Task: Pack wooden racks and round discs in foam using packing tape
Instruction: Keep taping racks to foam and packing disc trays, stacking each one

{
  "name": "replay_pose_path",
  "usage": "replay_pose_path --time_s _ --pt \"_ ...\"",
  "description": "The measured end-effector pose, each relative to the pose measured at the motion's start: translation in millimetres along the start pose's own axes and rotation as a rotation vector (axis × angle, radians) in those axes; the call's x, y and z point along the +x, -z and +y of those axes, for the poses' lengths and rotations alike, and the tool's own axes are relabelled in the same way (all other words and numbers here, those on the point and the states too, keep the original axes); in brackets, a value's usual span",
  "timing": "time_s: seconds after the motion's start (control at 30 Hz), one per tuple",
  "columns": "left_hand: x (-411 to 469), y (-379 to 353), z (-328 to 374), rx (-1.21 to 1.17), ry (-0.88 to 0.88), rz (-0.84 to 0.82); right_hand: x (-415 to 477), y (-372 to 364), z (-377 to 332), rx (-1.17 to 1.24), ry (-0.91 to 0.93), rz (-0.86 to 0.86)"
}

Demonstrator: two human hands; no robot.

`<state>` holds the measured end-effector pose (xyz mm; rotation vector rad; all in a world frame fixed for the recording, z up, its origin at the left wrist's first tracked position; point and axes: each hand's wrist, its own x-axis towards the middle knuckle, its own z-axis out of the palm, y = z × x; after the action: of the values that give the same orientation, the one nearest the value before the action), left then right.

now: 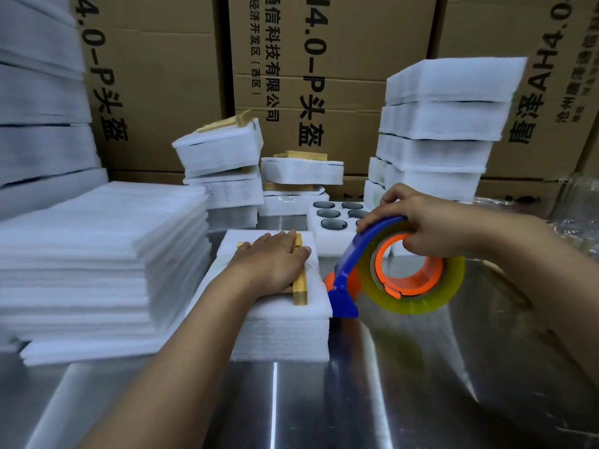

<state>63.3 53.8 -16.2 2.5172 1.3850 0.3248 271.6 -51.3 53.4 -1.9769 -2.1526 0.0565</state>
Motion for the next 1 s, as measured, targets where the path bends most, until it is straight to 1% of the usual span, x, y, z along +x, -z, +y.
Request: replay_pose_path --time_s 0.13,0.23,0.33,0.4,0.5,0.57,0.63,0.7,0.83,0.93,1.0 --pt "-0.3 -0.3 -0.1 -0.011 0.002 0.004 4.5 -2.2 1.9 -0.063 -0.133 -0.069" --pt "0.0 -0.3 -1.0 -0.006 -0.003 0.0 0.3 -7.0 5.6 -0.004 -0.089 -0.087" --pt "0.2 0.3 -1.3 0.007 -0.004 -0.005 -10.0 -14.8 20.0 0.111 -0.058 -0.061" --pt "-0.2 0.4 -1.5 0.008 -0.006 -0.006 -20.7 -22.2 33.3 0.24 -0.055 0.012" --pt "-0.1 0.5 -1.9 0.004 -0.01 -0.005 -37.3 -30.7 52.2 0.397 -0.057 0.199" --pt "0.1 0.6 -2.0 0.007 -0.012 -0.009 -45.5 -37.7 61.1 0.44 -0.075 0.336" --pt "0.1 0.5 -2.0 0.009 -0.011 -0.014 -50.4 -48.0 65.5 0.435 -0.102 0.468" --pt "-0.1 1.0 -2.0 0.011 -0.015 -0.011 -52.4 -58.3 66.0 0.377 -0.137 0.593" --pt "0.5 1.3 -3.2 0.001 -0.024 -0.008 -50.9 -70.9 66.6 0.092 -0.227 0.784" --pt "2.2 1.5 -4.6 -0.01 -0.026 -0.006 -48.0 -77.7 63.8 -0.165 -0.264 0.841" --pt "2.7 1.4 -4.7 -0.012 -0.028 -0.002 -46.6 -83.6 60.4 -0.248 -0.262 0.809"
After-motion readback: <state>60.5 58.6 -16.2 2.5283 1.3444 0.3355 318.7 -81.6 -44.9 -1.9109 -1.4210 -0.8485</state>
